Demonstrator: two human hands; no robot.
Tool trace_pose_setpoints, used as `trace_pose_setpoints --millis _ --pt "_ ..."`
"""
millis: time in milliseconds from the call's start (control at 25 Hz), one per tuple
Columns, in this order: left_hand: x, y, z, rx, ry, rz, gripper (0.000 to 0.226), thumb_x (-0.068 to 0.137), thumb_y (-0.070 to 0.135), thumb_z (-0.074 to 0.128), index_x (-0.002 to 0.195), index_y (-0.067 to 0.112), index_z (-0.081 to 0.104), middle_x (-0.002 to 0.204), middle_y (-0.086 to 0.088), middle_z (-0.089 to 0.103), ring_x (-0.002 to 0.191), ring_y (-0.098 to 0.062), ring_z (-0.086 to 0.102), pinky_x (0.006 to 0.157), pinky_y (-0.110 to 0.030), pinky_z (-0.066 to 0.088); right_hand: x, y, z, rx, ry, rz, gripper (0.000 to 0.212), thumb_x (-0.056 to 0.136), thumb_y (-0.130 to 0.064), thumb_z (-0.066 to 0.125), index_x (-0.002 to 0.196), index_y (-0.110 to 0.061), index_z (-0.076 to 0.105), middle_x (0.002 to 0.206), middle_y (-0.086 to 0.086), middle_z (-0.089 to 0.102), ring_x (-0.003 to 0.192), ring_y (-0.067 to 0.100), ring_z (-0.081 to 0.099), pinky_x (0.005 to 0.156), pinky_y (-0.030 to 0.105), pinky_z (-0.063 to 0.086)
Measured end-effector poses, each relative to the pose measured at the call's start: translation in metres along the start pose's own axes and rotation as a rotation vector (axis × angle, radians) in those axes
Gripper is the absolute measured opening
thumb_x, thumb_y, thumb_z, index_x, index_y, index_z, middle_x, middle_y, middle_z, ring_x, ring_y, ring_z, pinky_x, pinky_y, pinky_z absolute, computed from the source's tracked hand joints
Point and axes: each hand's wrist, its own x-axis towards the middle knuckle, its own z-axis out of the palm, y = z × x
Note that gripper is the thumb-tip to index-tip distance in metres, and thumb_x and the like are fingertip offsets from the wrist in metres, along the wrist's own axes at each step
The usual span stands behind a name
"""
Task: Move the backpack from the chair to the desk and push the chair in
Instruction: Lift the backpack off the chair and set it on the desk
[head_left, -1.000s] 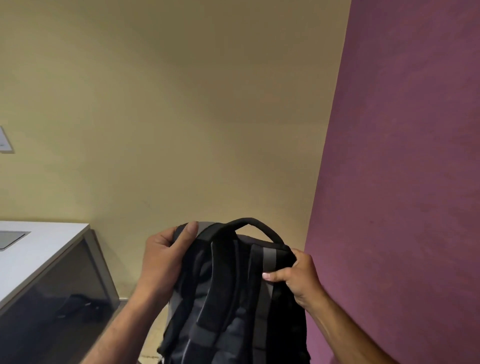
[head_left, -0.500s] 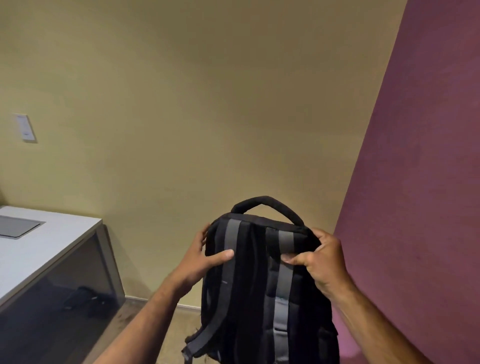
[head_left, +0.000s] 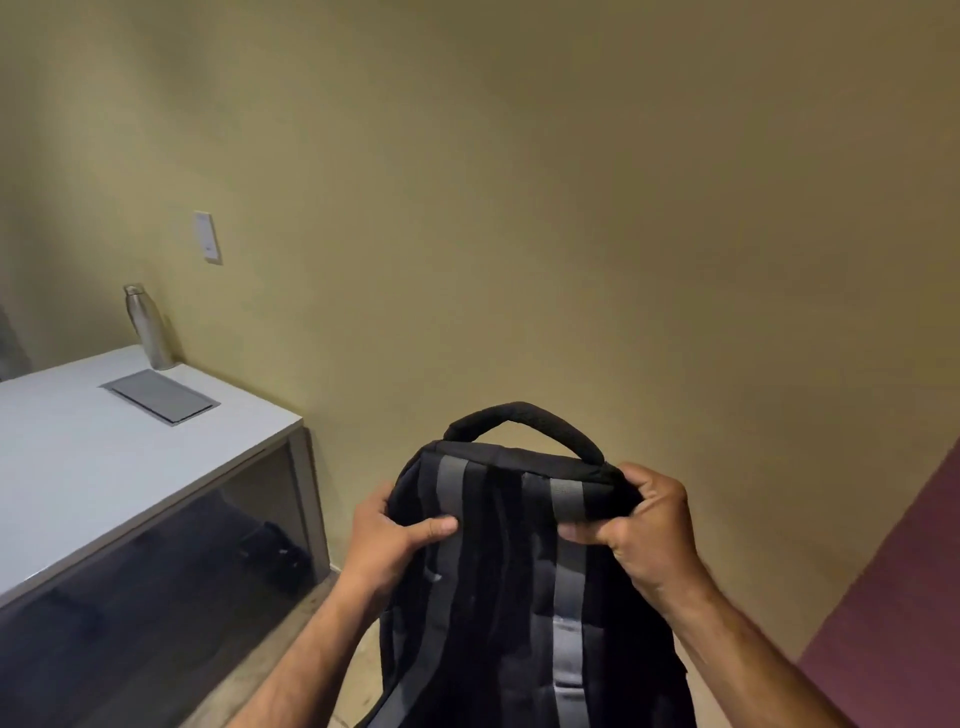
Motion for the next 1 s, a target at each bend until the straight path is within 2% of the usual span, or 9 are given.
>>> trace_pose_setpoints --millis 120,240,440,600,720,840,1000 --pt "0.022 0.008 -0.006 0.009 0.16 0.029 0.057 0.042 0.025 0.097 0.094 0.025 0.076 0.094 0.0 0.081 0.086 -0.018 0.077 0.066 -0.03 0.062 0.048 0.005 0.022 0.018 -0.091 -0.041 0.043 0.044 0.017 0.095 0.073 -0.006 0.072 0.068 -0.002 0.075 0.064 0.014 0.067 0.065 0.041 0.058" --pt "0.05 0.023 -0.021 0.047 0.271 0.06 0.063 0.04 0.032 0.096 0.099 0.025 0.075 0.097 0.003 0.08 0.088 -0.016 0.077 0.075 -0.036 0.061 0.095 0.005 0.052 0.065 -0.163 -0.084 0.042 0.045 0.018 0.094 0.071 -0.006 0.072 0.068 -0.005 0.073 0.066 0.014 0.065 0.067 0.04 0.057" --pt "0.115 0.048 -0.071 0.066 0.439 0.169 0.058 0.037 0.038 0.095 0.092 0.034 0.074 0.091 0.013 0.079 0.081 -0.007 0.075 0.064 -0.026 0.058 0.178 -0.001 0.129 0.102 -0.295 -0.18 0.047 0.047 0.018 0.093 0.074 -0.016 0.075 0.07 -0.007 0.074 0.068 0.01 0.067 0.065 0.037 0.059" --pt "0.173 0.065 -0.13 0.106 0.52 0.251 0.05 0.051 0.023 0.099 0.088 0.046 0.072 0.089 0.02 0.077 0.08 0.001 0.072 0.06 -0.017 0.056 0.243 -0.008 0.21 0.127 -0.371 -0.229 0.047 0.048 0.016 0.094 0.08 -0.013 0.077 0.075 -0.005 0.077 0.073 0.012 0.07 0.07 0.042 0.061" --pt "0.219 0.08 -0.18 0.128 0.592 0.28 0.046 0.055 0.021 0.099 0.09 0.036 0.073 0.089 0.021 0.077 0.08 0.001 0.071 0.064 -0.021 0.057 0.285 -0.011 0.276 0.168 -0.403 -0.239 0.046 0.047 0.016 0.094 0.082 -0.008 0.077 0.08 0.001 0.076 0.074 0.015 0.069 0.073 0.045 0.061" --pt "0.262 0.097 -0.224 0.172 0.666 0.311 0.053 0.053 0.028 0.098 0.099 0.028 0.072 0.093 0.011 0.077 0.085 -0.007 0.072 0.07 -0.029 0.061 0.326 -0.015 0.341 0.2 -0.431 -0.247 0.043 0.05 0.018 0.093 0.086 0.004 0.074 0.084 0.012 0.073 0.076 0.02 0.066 0.073 0.049 0.06" --pt "0.317 0.107 -0.28 0.222 0.751 0.354 0.049 0.056 0.025 0.098 0.097 0.027 0.071 0.097 0.005 0.077 0.091 -0.016 0.072 0.075 -0.035 0.062 0.375 -0.009 0.422 0.238 -0.472 -0.27 0.043 0.05 0.019 0.092 0.086 0.005 0.074 0.083 0.01 0.073 0.075 0.016 0.065 0.071 0.044 0.06"
